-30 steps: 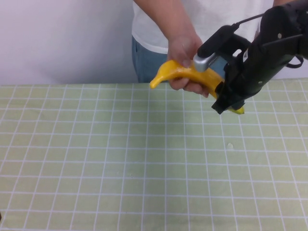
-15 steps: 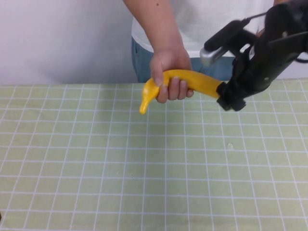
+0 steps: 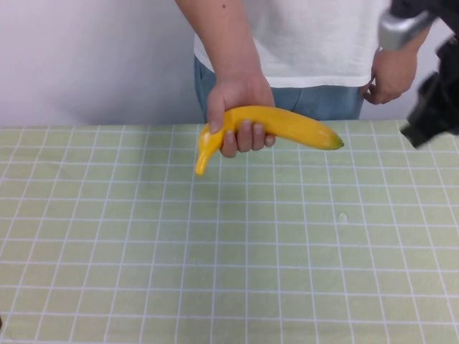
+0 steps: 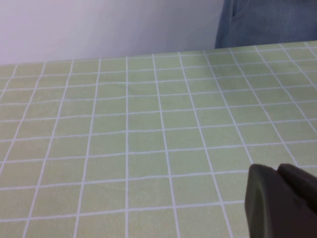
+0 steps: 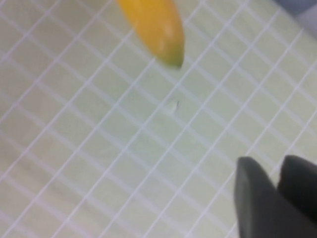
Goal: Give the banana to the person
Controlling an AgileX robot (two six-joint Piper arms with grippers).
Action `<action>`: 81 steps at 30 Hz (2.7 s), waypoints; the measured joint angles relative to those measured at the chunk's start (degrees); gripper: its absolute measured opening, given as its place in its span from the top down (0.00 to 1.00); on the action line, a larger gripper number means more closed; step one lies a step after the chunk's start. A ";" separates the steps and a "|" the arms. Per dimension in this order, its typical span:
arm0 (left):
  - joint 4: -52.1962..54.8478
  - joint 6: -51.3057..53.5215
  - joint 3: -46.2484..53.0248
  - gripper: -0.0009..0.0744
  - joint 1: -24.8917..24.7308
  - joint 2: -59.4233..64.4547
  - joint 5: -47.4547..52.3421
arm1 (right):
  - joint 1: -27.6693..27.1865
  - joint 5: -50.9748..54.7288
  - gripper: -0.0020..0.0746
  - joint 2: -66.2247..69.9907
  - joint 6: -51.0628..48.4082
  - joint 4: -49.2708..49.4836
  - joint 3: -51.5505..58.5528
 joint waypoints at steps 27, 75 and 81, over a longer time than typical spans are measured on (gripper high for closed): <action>0.00 0.00 0.00 0.98 0.00 0.00 0.00 | 0.00 -6.80 0.98 -15.11 4.42 -3.26 23.48; 0.10 0.00 0.00 0.98 0.00 0.00 0.10 | -24.65 -50.86 0.98 -76.89 9.06 9.90 86.49; 0.10 0.00 0.00 0.98 0.00 0.00 0.10 | -24.65 -50.86 0.98 -76.89 9.06 9.90 86.49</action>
